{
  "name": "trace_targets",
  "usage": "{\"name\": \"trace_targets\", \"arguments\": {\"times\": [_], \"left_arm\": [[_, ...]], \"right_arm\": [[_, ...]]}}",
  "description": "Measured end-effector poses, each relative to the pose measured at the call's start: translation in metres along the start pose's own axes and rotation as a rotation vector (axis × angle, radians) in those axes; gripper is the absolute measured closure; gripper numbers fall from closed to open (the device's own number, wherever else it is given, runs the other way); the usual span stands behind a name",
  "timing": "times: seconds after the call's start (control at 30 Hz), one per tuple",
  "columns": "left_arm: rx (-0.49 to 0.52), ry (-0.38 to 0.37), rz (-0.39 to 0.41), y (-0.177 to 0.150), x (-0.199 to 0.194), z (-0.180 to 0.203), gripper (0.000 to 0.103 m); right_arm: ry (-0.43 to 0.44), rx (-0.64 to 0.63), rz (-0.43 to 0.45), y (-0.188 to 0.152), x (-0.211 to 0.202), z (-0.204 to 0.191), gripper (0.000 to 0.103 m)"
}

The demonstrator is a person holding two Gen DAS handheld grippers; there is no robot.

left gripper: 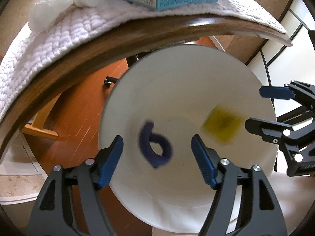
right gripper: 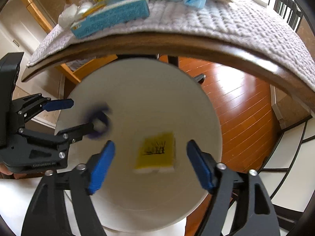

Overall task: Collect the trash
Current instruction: 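Open both tools to drop the ring and pack into the bin, then grasp the white tissue with the left tool while the right tool grasps the blue mask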

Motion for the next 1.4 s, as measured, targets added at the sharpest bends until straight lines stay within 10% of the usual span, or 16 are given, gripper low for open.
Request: {"name": "trace_targets", "arguments": {"times": [0.23, 0.4, 0.53, 0.87, 1.4], "left_arm": [[-0.010, 0.003, 0.078, 0.010, -0.025, -0.007, 0.022], [-0.032, 0.010, 0.299, 0.038, -0.079, -0.018, 0.001], [-0.075, 0.110, 0.398, 0.065, -0.103, -0.043, 0.001], [-0.315, 0.098, 0.378, 0.096, -0.079, -0.121, 0.001], [-0.372, 0.008, 0.354, 0.120, -0.038, -0.133, 0.001]], "right_arm": [[-0.069, -0.056, 0.106, 0.022, -0.031, 0.007, 0.013], [-0.220, -0.108, 0.317, 0.064, -0.080, 0.017, 0.004], [-0.153, -0.018, 0.372, 0.093, -0.096, 0.030, 0.004], [-0.064, 0.151, 0.360, 0.148, -0.065, 0.057, 0.006], [0.052, 0.217, 0.284, 0.170, -0.017, 0.058, 0.039]]}}
Point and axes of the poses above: each gripper's, at about its wrist camera, not at the fingertips, and x roughly the way its jaws point, z to its right, y to its top, the point moved 8 cm from there along x, roughly the way its jaws point, and after that the axes turned 9 degrees about z, right-handed, at the moved point
